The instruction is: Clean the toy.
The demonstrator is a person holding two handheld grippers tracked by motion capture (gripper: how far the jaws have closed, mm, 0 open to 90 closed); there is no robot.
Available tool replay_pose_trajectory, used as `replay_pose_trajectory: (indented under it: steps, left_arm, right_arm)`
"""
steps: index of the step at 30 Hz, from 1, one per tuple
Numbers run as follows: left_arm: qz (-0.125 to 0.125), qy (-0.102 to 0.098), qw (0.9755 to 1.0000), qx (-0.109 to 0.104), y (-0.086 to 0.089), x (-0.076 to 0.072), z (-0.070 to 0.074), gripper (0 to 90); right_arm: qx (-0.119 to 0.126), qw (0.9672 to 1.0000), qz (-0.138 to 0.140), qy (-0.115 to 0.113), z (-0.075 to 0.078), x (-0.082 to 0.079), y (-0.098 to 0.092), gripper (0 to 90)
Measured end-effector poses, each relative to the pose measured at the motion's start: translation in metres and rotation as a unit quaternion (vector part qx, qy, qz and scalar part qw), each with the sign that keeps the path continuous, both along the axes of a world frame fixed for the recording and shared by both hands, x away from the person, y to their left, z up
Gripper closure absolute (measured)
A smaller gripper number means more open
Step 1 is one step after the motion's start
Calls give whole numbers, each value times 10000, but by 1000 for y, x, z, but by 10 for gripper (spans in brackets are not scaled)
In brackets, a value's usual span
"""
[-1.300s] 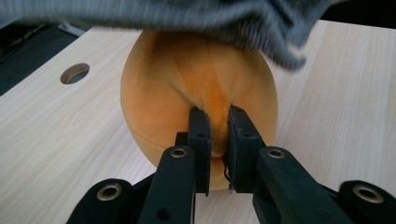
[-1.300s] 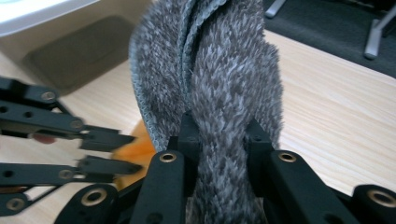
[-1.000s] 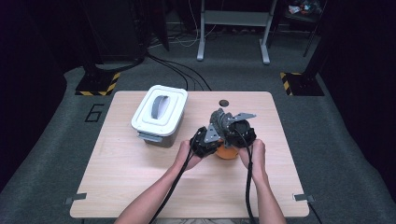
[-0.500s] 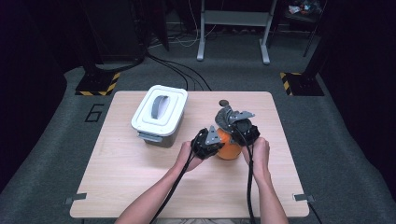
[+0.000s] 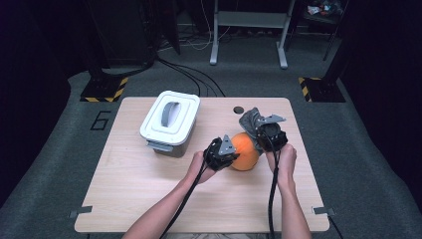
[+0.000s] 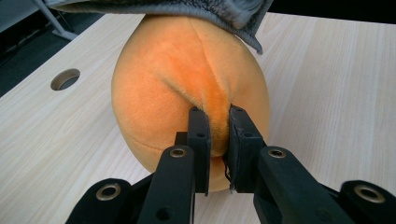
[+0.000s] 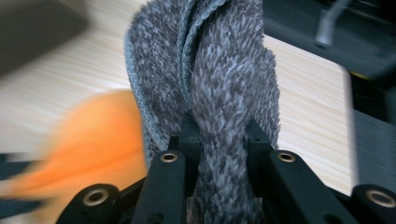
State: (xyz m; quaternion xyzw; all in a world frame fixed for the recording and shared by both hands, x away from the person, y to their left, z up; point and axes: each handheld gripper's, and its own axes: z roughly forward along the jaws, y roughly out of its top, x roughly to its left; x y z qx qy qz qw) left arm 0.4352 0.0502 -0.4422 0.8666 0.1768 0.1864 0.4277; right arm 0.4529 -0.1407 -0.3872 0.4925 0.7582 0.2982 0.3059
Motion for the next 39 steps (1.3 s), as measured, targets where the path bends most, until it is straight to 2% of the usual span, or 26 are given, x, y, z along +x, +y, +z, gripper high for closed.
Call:
replay_pose_trajectory:
  steps: [1, 2, 3, 6, 9, 12, 15, 21, 22, 24, 30, 33, 35, 38, 39]
  left_arm:
    - [0, -6, 10000, 5, 0, 0, 0, 807]
    - [5, -38, 10000, 14, -1, 0, 0, 806]
    - [-1, -36, 10000, 0, -1, 0, 0, 805]
    - [30, -43, 10000, -34, -2, -1, 0, 804]
    - [55, -59, 9999, 107, -3, -2, -1, 804]
    - [68, -40, 9999, 91, -1, -2, -1, 806]
    - [29, -61, 9999, 105, -2, -3, -1, 807]
    - [5, -42, 10000, 75, -3, -4, -1, 807]
    - [6, -34, 10000, 45, -4, -4, -2, 808]
    - [-16, -68, 10000, 71, -4, -4, -2, 808]
    - [-11, -27, 10000, 55, -1, -3, -2, 808]
    - [18, -10, 10000, 19, -2, -3, -2, 807]
    - [22, -28, 10000, 29, -2, -3, -2, 807]
    - [75, -5, 10000, 30, 0, -1, -2, 806]
    - [97, 24, 9999, 17, 0, -1, -2, 806]
  right_arm:
    - [190, 9996, 216, 15, 5, -6, 2, 750]
    - [240, 9991, 336, -53, 8, -10, 6, 749]
    - [186, 9987, 461, -58, 10, -14, 11, 748]
    - [277, 9960, 841, 140, 10, -20, 28, 746]
    - [-6, 9951, 925, 337, -4, -15, 41, 744]
    - [-5, 9961, 846, 265, -7, -12, 42, 745]
    - [-171, 9972, 698, 206, -5, -11, 40, 745]
    - [-211, 9989, 415, 90, -6, -4, 28, 745]
    - [-205, 9990, 383, 71, -6, -3, 25, 745]
    - [-382, 9990, 242, -17, -7, -1, 22, 746]
    - [-472, 9988, -25, -92, -11, 9, 11, 745]
    - [-175, 9998, -41, -57, -11, 7, 7, 743]
    - [-10, 9999, -6, -168, -7, 1, 5, 741]
    - [-7, 9997, -8, -251, 0, -9, 1, 738]
    - [-25, 9994, 29, -354, 1, -12, -1, 737]
